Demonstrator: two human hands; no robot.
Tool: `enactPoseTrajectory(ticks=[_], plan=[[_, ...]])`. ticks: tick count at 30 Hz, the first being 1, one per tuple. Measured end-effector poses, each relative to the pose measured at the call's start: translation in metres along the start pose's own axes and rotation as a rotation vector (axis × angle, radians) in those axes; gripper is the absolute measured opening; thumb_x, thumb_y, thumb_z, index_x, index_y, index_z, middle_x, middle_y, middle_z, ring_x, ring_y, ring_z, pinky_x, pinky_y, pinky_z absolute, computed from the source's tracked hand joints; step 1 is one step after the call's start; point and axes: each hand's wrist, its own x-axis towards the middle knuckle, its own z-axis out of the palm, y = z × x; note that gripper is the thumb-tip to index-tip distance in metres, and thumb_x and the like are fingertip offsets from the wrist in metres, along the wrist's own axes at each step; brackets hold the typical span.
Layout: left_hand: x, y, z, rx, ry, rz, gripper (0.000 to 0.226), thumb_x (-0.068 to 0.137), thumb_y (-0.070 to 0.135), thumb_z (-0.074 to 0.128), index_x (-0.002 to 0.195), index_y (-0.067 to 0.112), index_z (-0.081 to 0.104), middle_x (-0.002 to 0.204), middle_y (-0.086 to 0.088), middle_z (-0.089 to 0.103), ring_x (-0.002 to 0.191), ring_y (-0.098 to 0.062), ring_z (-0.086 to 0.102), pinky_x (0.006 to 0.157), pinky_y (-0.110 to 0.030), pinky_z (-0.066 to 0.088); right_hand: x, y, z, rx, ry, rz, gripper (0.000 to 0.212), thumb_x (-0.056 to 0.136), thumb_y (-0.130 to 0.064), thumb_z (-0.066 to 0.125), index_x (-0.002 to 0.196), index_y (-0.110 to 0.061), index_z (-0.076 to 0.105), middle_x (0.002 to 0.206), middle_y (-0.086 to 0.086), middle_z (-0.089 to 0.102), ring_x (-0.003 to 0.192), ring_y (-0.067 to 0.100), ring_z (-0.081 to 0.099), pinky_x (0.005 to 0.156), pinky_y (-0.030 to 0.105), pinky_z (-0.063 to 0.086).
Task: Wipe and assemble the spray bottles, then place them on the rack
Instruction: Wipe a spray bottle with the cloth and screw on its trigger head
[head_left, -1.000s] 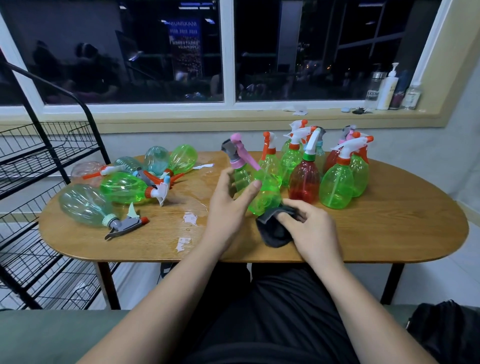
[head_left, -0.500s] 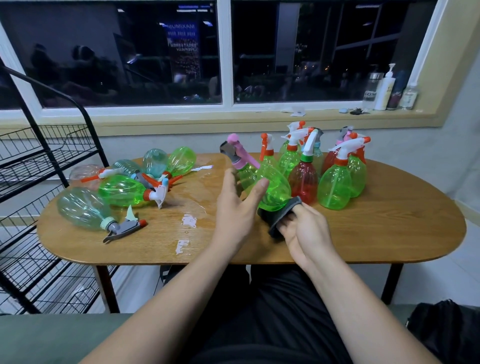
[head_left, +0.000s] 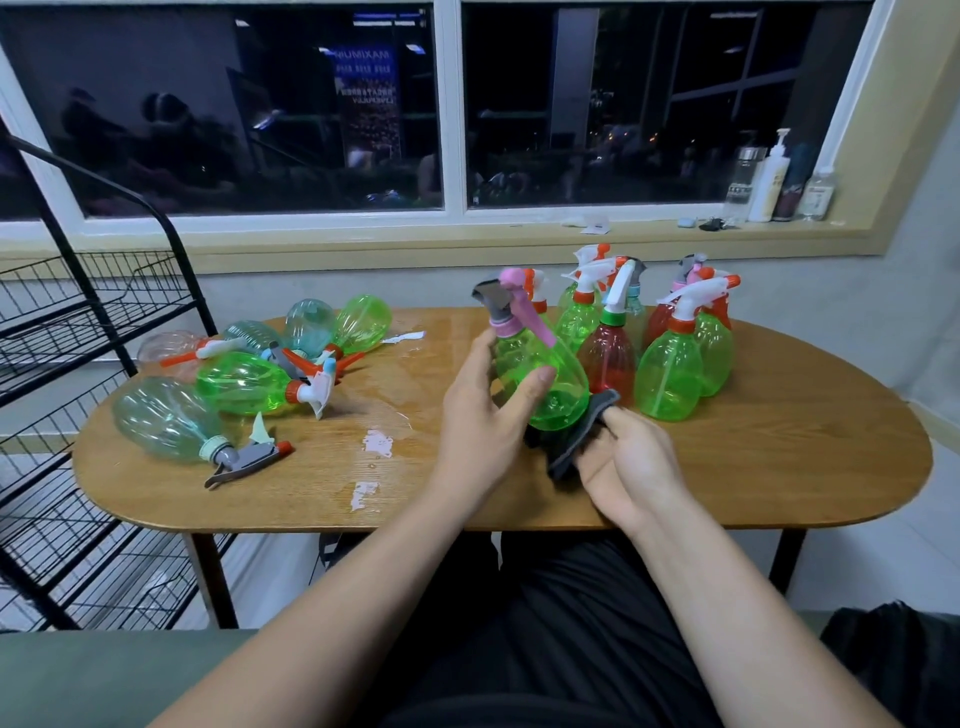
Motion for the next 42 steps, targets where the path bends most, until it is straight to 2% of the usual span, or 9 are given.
enactPoseTrajectory(ticks=[4, 7, 11, 14, 17, 21, 29, 36, 42], plan=[[0.015, -0.016, -0.009, 0.024, 0.036, -0.029, 0.047, 0.1, 0.04, 0.071, 0.141, 0.025, 0.055, 0.129, 0.006, 0.07, 0.119, -0.017, 0.068, 0.105, -0.05, 0.053, 0.006, 0.0, -0.013, -0.067, -0.043, 0.017, 0.034, 0.112, -0.009, 0.046, 0.139, 0.007, 0.06, 0.13, 0.027, 0.07, 0.123, 0.039, 0.069, 0.113, 0.053, 0.051], [0.029, -0.03, -0.016, 0.071, 0.056, -0.063, 0.052, 0.096, 0.052, 0.073, 0.14, 0.031, 0.055, 0.13, 0.014, 0.068, 0.121, -0.01, 0.065, 0.105, -0.045, 0.054, 0.008, -0.005, -0.013, -0.29, -0.03, -0.084, 0.032, 0.112, -0.011, 0.048, 0.138, -0.005, 0.065, 0.124, 0.016, 0.076, 0.117, 0.028, 0.074, 0.107, 0.048, 0.056], [0.045, -0.051, -0.02, 0.19, 0.036, -0.118, 0.056, 0.093, 0.056, 0.075, 0.14, 0.035, 0.054, 0.126, 0.029, 0.06, 0.121, -0.004, 0.061, 0.103, -0.039, 0.055, 0.012, -0.007, -0.022, -0.933, -0.043, -0.42, 0.033, 0.111, -0.015, 0.051, 0.129, -0.031, 0.074, 0.119, -0.015, 0.076, 0.112, 0.001, 0.07, 0.099, 0.034, 0.058], [0.055, -0.064, -0.019, 0.26, 0.011, -0.128, 0.057, 0.092, 0.057, 0.075, 0.139, 0.033, 0.053, 0.128, 0.022, 0.06, 0.122, -0.006, 0.06, 0.104, -0.041, 0.054, 0.011, -0.004, -0.03, -1.174, -0.089, -0.521, 0.032, 0.108, -0.017, 0.056, 0.128, -0.035, 0.073, 0.116, -0.02, 0.076, 0.112, -0.001, 0.069, 0.096, 0.029, 0.058], [0.06, -0.074, -0.015, 0.314, -0.011, -0.141, 0.055, 0.092, 0.05, 0.078, 0.137, 0.029, 0.055, 0.13, 0.017, 0.062, 0.122, -0.007, 0.058, 0.105, -0.039, 0.051, 0.009, 0.002, -0.033, -1.33, -0.117, -0.541, 0.032, 0.105, -0.016, 0.061, 0.125, -0.036, 0.074, 0.115, -0.024, 0.076, 0.111, -0.008, 0.066, 0.089, 0.007, 0.048], [0.065, -0.092, -0.009, 0.351, -0.052, -0.158, 0.057, 0.092, 0.051, 0.078, 0.14, 0.029, 0.055, 0.14, 0.01, 0.065, 0.129, -0.011, 0.059, 0.109, -0.044, 0.051, 0.009, 0.003, -0.033, -1.385, -0.129, -0.516, 0.03, 0.103, -0.016, 0.062, 0.122, -0.035, 0.076, 0.111, -0.028, 0.074, 0.102, -0.024, 0.057, 0.081, -0.004, 0.037], [0.081, -0.1, 0.0, 0.369, -0.117, -0.207, 0.068, 0.092, 0.054, 0.077, 0.147, 0.026, 0.05, 0.147, 0.001, 0.061, 0.136, -0.017, 0.055, 0.109, -0.037, 0.047, 0.009, 0.004, -0.033, -1.427, -0.133, -0.488, 0.029, 0.103, -0.019, 0.063, 0.124, -0.035, 0.075, 0.114, -0.025, 0.074, 0.105, -0.006, 0.063, 0.08, -0.003, 0.038], [0.09, -0.096, 0.004, 0.412, -0.178, -0.229, 0.078, 0.092, 0.057, 0.075, 0.154, 0.023, 0.043, 0.155, -0.004, 0.055, 0.14, -0.023, 0.054, 0.111, -0.043, 0.048, 0.009, 0.005, -0.034, -1.428, -0.172, -0.515, 0.03, 0.1, -0.012, 0.066, 0.121, -0.03, 0.079, 0.107, -0.027, 0.075, 0.101, -0.026, 0.058, 0.085, -0.004, 0.038], [0.085, -0.083, -0.012, 0.421, -0.132, -0.272, 0.099, 0.086, 0.067, 0.074, 0.162, 0.021, 0.031, 0.16, -0.012, 0.049, 0.145, -0.025, 0.05, 0.114, -0.042, 0.046, 0.005, 0.003, -0.035, -1.43, -0.126, -0.546, 0.029, 0.1, -0.017, 0.067, 0.123, -0.032, 0.077, 0.116, -0.024, 0.073, 0.105, -0.011, 0.059, 0.083, -0.006, 0.034]])
